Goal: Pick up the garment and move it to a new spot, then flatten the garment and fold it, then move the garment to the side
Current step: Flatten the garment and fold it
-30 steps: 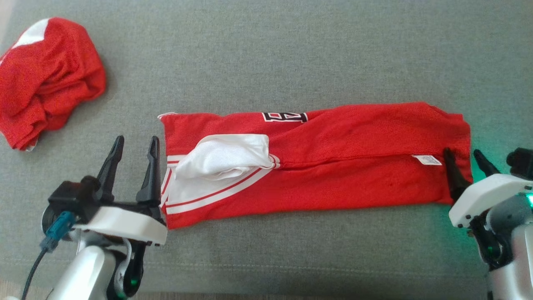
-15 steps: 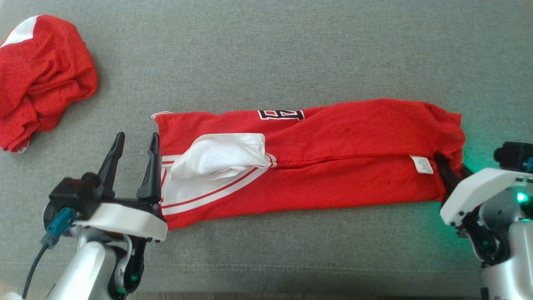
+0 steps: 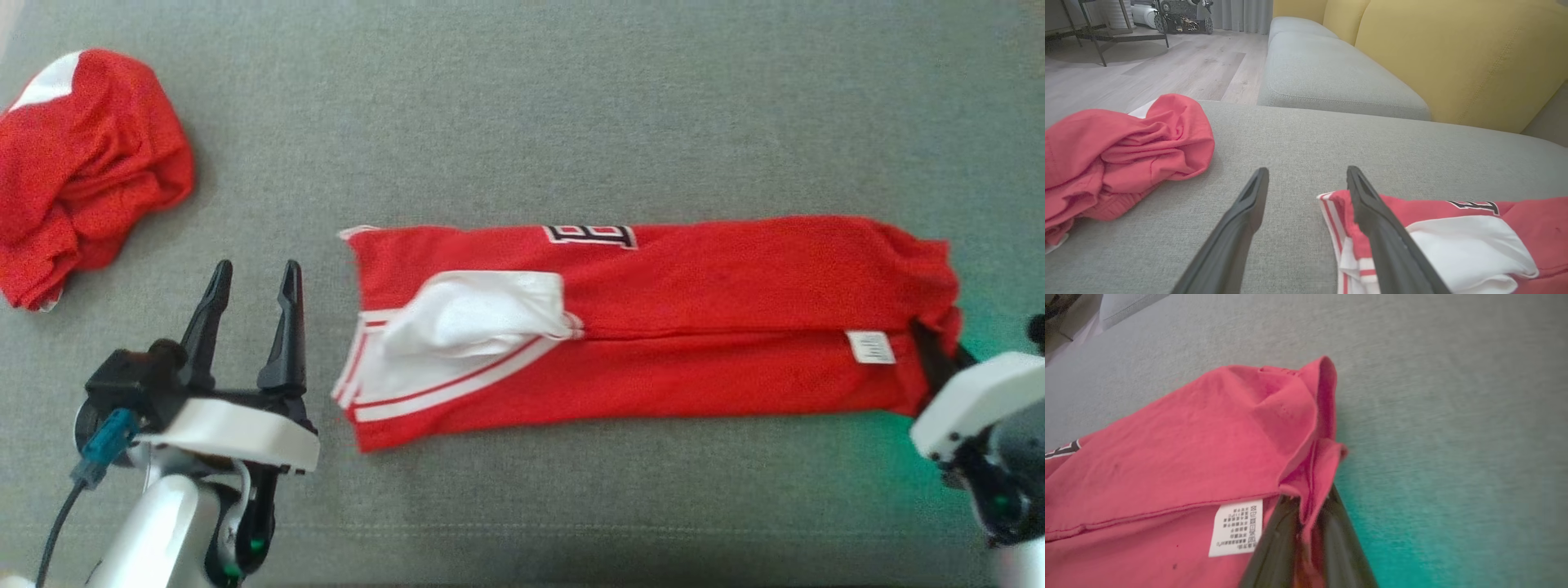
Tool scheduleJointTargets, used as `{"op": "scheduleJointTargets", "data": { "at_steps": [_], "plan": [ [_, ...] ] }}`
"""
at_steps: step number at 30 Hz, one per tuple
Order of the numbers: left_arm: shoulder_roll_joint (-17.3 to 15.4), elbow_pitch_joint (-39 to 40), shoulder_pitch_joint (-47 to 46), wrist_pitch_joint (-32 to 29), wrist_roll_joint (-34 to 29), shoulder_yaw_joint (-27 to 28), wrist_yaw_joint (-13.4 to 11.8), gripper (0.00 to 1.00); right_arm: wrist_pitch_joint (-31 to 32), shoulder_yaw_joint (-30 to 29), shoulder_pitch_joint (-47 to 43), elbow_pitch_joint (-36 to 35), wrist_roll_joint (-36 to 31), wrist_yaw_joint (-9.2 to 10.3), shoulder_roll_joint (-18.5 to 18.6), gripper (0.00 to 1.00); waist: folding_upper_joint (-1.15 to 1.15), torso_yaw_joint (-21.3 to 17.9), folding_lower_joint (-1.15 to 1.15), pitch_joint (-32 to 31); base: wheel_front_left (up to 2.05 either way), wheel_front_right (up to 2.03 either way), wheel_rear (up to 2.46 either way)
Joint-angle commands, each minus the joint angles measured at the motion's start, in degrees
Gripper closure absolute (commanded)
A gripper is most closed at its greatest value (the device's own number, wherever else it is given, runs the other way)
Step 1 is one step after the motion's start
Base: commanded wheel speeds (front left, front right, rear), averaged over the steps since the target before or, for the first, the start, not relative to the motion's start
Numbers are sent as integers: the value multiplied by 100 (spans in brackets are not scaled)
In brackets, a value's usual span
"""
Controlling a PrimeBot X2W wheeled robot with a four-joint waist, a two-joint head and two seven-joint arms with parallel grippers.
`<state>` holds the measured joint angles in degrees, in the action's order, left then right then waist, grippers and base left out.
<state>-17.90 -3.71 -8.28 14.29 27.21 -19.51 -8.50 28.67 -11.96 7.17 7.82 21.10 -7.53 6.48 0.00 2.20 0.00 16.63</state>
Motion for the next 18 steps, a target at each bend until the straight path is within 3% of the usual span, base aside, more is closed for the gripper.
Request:
{"op": "scheduleJointTargets", "data": {
  "at_steps": [1,11,18],
  "plan": [
    [-90,182,-39,70,-68,268,-3,0,-25,-53,-8,-287,-29,4,200,100,0,-41,0,-65,0,0,0],
    [-60,179,141,70,-82,291,-13,0,251,-593,-295,-674,123,4,456,100,0,-107,0,-367,0,0,0],
    [-109,266,272,34,-116,268,-80,0,771,-129,-197,-1499,325,4,217,100,0,-168,0,-637,0,0,0]
  ]
}}
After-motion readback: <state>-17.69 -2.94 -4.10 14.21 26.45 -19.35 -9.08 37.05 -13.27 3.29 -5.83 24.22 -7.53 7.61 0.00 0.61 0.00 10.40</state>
